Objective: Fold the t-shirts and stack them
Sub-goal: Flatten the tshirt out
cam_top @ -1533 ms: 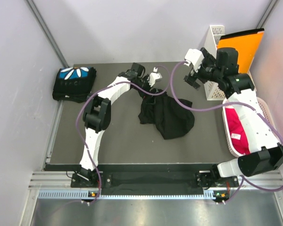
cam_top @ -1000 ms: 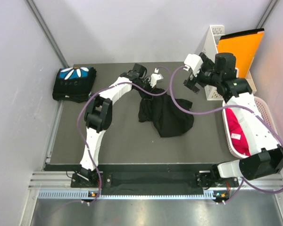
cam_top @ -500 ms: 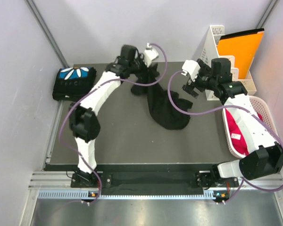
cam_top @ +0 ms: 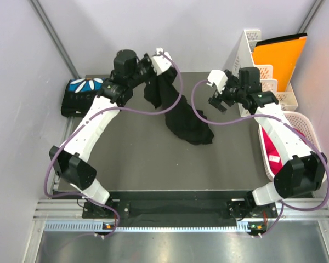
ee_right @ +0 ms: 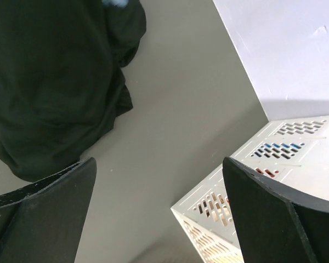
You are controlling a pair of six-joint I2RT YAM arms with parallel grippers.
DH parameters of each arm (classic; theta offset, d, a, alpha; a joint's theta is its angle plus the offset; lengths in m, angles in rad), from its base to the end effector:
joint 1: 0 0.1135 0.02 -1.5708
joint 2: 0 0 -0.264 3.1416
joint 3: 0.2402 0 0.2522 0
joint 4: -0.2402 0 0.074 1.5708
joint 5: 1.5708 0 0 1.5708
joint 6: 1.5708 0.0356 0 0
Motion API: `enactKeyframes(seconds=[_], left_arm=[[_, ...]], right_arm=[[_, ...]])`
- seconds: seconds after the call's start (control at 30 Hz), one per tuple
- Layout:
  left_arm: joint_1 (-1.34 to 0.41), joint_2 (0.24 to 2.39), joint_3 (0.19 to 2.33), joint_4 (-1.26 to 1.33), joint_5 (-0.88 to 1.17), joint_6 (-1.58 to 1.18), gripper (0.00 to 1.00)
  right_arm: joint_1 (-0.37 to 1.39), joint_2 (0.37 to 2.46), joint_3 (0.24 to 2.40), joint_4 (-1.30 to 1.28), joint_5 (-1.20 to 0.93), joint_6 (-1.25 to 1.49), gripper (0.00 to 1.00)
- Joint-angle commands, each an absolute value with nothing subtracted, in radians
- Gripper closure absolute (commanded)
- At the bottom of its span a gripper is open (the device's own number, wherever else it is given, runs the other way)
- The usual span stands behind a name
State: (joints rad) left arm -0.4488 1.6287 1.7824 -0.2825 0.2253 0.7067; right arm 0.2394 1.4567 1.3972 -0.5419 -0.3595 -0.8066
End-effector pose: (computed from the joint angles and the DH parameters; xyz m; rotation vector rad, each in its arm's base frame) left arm 0.3353 -0.1703 0.4599 1.0625 1.3224 0.0014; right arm 0.3142 0.0896 0.3604 -1.2345 1.7351 0.0574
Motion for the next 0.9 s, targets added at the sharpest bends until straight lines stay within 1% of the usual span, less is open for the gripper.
enactKeyframes(seconds=[0.0,0.1,0.37,0.57,0.67,0.8,0.87], left_arm=[[-0.446,1.514,1.605,-0.296,0.149,0.880,1.00],[-0.436,1.445,1.522,-0.340,0.134,0.943,1.00],[-0.411,1.413,1.457,-0.599,0.032,1.065,1.00],[-0.403,1.407,1.474,-0.756,0.054,1.091,1.00],[-0.394,1.416,1.503,-0.895,0.104,1.144,1.00],[-0.358,1.454,1.597,-1.157,0.182,1.192,1.00],[-0.351,1.488,1.635,-1.228,0.196,1.212,1.00]], right_arm=[[0.239,1.454,1.463,-0.502,-0.357,-0.795,0.04],[0.239,1.453,1.456,-0.500,-0.351,-0.799,0.03],[0.233,1.460,1.442,-0.500,-0.339,-0.766,0.03],[0.207,1.508,1.445,-0.503,-0.359,-0.674,0.03],[0.204,1.540,1.469,-0.522,-0.367,-0.660,0.05],[0.199,1.565,1.500,-0.526,-0.371,-0.650,0.05],[0.198,1.575,1.503,-0.526,-0.379,-0.641,0.05]])
